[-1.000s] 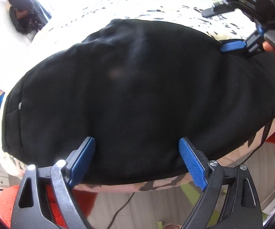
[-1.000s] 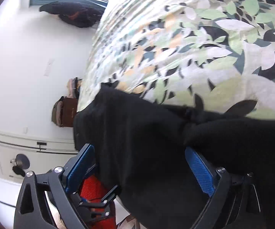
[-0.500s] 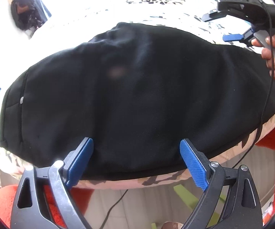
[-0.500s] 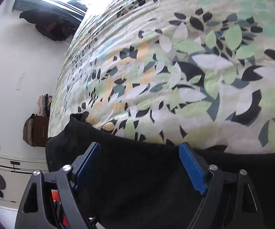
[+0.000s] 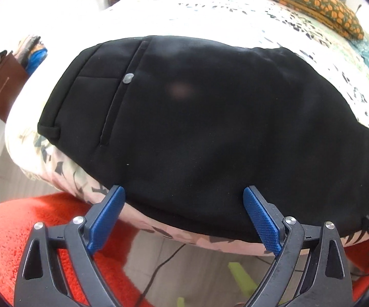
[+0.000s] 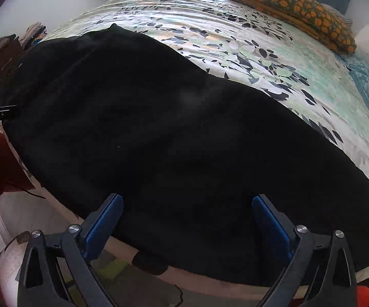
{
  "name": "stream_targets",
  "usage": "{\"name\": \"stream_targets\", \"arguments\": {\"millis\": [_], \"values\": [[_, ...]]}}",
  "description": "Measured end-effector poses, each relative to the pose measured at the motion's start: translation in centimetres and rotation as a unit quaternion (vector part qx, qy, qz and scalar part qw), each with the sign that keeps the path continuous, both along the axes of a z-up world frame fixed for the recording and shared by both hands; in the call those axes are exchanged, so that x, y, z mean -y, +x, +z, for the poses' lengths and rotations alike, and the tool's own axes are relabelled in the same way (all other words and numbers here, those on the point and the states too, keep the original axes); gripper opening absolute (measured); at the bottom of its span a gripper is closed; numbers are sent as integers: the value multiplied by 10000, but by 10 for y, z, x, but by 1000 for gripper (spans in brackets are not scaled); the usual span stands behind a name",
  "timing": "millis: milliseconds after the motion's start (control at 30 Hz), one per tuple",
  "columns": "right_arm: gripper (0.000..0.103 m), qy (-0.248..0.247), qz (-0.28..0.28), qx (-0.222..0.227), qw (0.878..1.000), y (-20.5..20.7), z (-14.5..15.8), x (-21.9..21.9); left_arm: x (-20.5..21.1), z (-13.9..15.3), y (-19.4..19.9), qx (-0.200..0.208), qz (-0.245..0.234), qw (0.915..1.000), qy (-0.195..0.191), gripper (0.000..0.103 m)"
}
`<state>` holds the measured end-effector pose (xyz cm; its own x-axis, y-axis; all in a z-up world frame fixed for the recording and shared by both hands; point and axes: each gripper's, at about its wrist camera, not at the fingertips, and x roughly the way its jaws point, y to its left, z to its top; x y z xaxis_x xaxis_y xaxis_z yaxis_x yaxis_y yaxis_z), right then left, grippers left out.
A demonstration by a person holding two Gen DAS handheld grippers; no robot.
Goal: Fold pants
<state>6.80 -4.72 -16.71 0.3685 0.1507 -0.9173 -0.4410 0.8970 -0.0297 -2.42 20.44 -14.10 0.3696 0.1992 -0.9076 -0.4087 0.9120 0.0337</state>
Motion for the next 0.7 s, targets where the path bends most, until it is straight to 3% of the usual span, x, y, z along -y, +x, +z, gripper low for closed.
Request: {"name": "stream_targets", "arguments": {"millis": [100, 233, 433, 700], "values": [[100, 67, -1, 366, 9993, -3, 14, 6, -1, 9, 1, 370, 62, 9991, -212, 93], [100, 180, -119, 811, 9965, 3, 22, 16, 23, 15, 9, 734, -417, 9964, -94, 93], [100, 43, -220, 480, 9986, 9, 4, 20, 71, 1, 29, 491, -1125, 9923, 139, 93], [103, 242, -319, 446, 9982, 4, -7, 26, 104, -13, 31, 123, -1318, 9903, 413, 94]]}}
